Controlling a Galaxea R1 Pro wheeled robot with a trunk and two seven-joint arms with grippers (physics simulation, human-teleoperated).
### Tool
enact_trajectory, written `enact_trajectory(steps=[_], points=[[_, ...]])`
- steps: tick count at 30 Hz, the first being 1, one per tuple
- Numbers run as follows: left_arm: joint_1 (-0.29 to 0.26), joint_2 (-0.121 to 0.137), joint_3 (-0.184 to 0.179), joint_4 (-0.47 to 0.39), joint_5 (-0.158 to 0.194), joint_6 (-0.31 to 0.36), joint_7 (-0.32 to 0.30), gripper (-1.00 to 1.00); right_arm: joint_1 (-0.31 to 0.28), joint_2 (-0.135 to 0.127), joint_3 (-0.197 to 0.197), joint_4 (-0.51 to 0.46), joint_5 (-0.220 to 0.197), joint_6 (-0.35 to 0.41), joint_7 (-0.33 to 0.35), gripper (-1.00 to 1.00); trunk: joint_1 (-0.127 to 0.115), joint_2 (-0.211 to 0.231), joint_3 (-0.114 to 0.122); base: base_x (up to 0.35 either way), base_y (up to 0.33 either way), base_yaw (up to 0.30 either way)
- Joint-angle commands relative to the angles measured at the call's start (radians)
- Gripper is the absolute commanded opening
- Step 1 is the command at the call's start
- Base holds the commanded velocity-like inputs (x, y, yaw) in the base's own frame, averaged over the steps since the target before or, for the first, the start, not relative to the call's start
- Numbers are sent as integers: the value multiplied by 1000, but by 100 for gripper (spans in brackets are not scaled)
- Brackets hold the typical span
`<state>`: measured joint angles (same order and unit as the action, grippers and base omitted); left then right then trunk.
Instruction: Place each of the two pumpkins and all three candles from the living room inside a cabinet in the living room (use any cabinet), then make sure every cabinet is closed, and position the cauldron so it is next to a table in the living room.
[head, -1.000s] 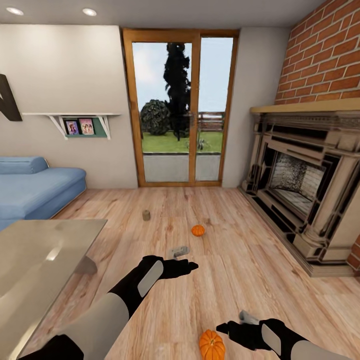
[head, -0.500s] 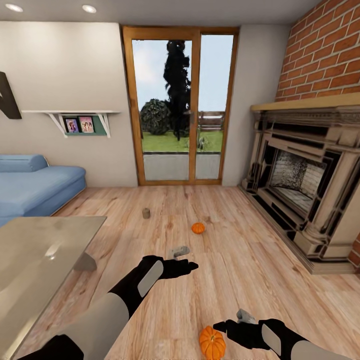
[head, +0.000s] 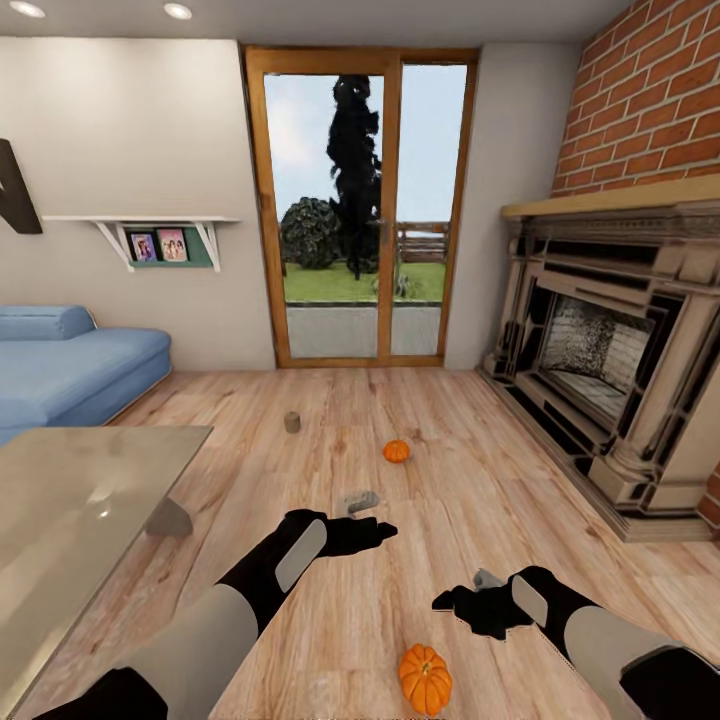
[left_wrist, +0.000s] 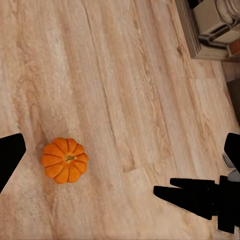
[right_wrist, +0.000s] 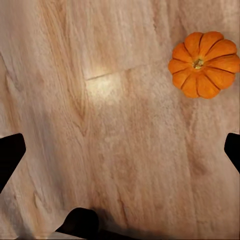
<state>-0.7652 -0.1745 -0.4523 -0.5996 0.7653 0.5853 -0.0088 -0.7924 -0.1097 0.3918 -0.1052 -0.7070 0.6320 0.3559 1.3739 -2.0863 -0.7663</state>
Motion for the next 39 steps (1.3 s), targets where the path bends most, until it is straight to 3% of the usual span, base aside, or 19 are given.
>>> enact_trajectory(steps=[1,6,14,32,39], points=[[-2,0,0,0,0,5,-1,100,-3,-1,8,-1,-3,8,2,100,4,-8,-4,0,0,0],[-22,0,0,0,4,55,-1,100,-24,-1,8,-1,-2,27,-5,100,23,-43,-20,0,0,0],[-68,0,0,-1,3,66,-2,100,-27,1,10,1,0,29,-6,100,54,-99,-45,0,0,0],[-74,0,0,-3,2,67,-8,100,-26,4,22,2,6,23,19,100,123,-225,-101,0,0,0],[-74,0,0,-16,3,68,-57,100,-24,4,22,1,5,16,21,100,149,-274,-123,0,0,0]])
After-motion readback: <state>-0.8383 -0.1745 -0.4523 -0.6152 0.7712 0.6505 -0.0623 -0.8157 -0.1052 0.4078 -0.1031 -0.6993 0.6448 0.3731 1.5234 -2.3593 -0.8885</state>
